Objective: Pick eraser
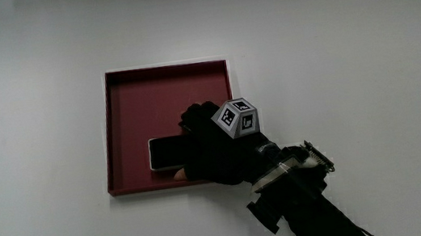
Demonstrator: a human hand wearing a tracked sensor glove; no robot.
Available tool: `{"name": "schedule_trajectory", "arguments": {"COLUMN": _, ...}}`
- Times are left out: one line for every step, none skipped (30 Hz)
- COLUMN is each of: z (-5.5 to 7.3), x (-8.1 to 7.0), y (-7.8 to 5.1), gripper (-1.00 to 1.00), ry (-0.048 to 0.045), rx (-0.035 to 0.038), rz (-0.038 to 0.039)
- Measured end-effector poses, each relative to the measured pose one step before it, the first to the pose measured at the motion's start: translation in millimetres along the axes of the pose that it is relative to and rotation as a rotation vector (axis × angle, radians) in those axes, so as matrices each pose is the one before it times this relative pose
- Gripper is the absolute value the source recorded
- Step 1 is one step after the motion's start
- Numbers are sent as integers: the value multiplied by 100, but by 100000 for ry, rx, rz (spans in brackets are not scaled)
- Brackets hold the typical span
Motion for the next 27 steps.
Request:
{"name": "schedule_trajectory", "arguments": {"z": 89, "x": -97, "y": -88, "gripper": 24, "ry": 241, "rx": 209, "rz": 716}}
{"name": "schedule_trajectory", "arguments": {"z": -29, "x": 35, "y": 39, "gripper": 28, "ry": -7, "rx": 4, "rz": 310}}
{"name": "schedule_trajectory", "arguments": {"z": -93, "x": 65, "y": 38, "gripper": 32, "ry": -892, "rx": 1637, "rz": -71}}
{"name": "schedule_trajectory", "arguments": {"z": 49, "x": -169, "y": -129, "gripper": 36, "ry": 1510, "rx": 189, "rz": 2210}}
{"name": "schedule_trajectory", "arguments": {"z": -75, "x": 44, "y": 33, "gripper": 40, "ry": -1607, "rx": 2342, "rz": -695}}
{"name": "schedule_trajectory", "arguments": {"z": 46, "x": -140, "y": -107, "gripper": 44, "ry": 901, "rx": 396, "rz": 1117}}
{"name": "schedule_trajectory", "arguments": {"z": -43, "x": 17, "y": -27, "gripper": 48, "ry": 191, "rx": 1589, "rz": 124}}
{"name": "schedule_trajectory", "arguments": {"z": 108, "x": -240, "y": -174, "gripper": 52, "ry": 387, "rx": 244, "rz": 1502}}
{"name": "schedule_trajectory", "arguments": {"z": -352, "x": 325, "y": 212, "gripper": 56, "ry": -1060, "rx": 916, "rz": 297}}
{"name": "schedule_trajectory", "arguments": {"z": 135, "x": -207, "y": -154, "gripper": 60, "ry": -401, "rx": 913, "rz": 267}}
{"name": "schedule_trajectory", "arguments": {"z": 91, "x": -105, "y": -102, "gripper": 64, "ry": -312, "rx": 1985, "rz": 652}}
{"name": "schedule_trajectory", "arguments": {"z": -57, "x": -4, "y": -10, "gripper": 68, "ry": 533, "rx": -120, "rz": -57}}
{"name": "schedule_trajectory", "arguments": {"z": 144, "x": -223, "y": -151, "gripper": 72, "ry": 539, "rx": 40, "rz": 535}}
{"name": "schedule_trajectory", "arguments": {"z": -250, "x": 237, "y": 172, "gripper": 76, "ry": -1035, "rx": 342, "rz": -21}}
{"name": "schedule_trajectory", "arguments": {"z": 99, "x": -128, "y": -105, "gripper": 80, "ry": -194, "rx": 1089, "rz": 353}}
{"name": "schedule_trajectory", "arguments": {"z": -307, "x": 355, "y": 208, "gripper": 84, "ry": 1263, "rx": -1513, "rz": -675}}
{"name": "schedule_trajectory", "arguments": {"z": 181, "x": -194, "y": -163, "gripper": 88, "ry": -76, "rx": 1406, "rz": 591}}
{"name": "schedule_trajectory", "arguments": {"z": 16, "x": -34, "y": -26, "gripper": 92, "ry": 2060, "rx": -1134, "rz": 532}}
{"name": "schedule_trajectory", "arguments": {"z": -82, "x": 71, "y": 27, "gripper": 96, "ry": -1686, "rx": 397, "rz": -88}}
{"name": "schedule_trajectory", "arguments": {"z": 166, "x": -239, "y": -135, "gripper": 100, "ry": 593, "rx": 23, "rz": 1483}}
{"name": "schedule_trajectory", "arguments": {"z": -156, "x": 167, "y": 88, "gripper": 100, "ry": -583, "rx": 160, "rz": -878}}
{"name": "schedule_trajectory", "arguments": {"z": -33, "x": 21, "y": 6, "gripper": 100, "ry": 6, "rx": 328, "rz": 688}}
{"name": "schedule_trajectory", "arguments": {"z": 154, "x": -148, "y": -126, "gripper": 100, "ry": -331, "rx": 838, "rz": 375}}
{"name": "schedule_trajectory", "arguments": {"z": -120, "x": 183, "y": 81, "gripper": 100, "ry": 823, "rx": -331, "rz": 737}}
{"name": "schedule_trajectory", "arguments": {"z": 340, "x": -326, "y": -229, "gripper": 100, "ry": 549, "rx": 261, "rz": -617}}
{"name": "schedule_trajectory", "arguments": {"z": -84, "x": 155, "y": 67, "gripper": 100, "ry": 1227, "rx": -459, "rz": 91}}
{"name": "schedule_trajectory", "arguments": {"z": 205, "x": -196, "y": -146, "gripper": 100, "ry": 667, "rx": -154, "rz": 1798}}
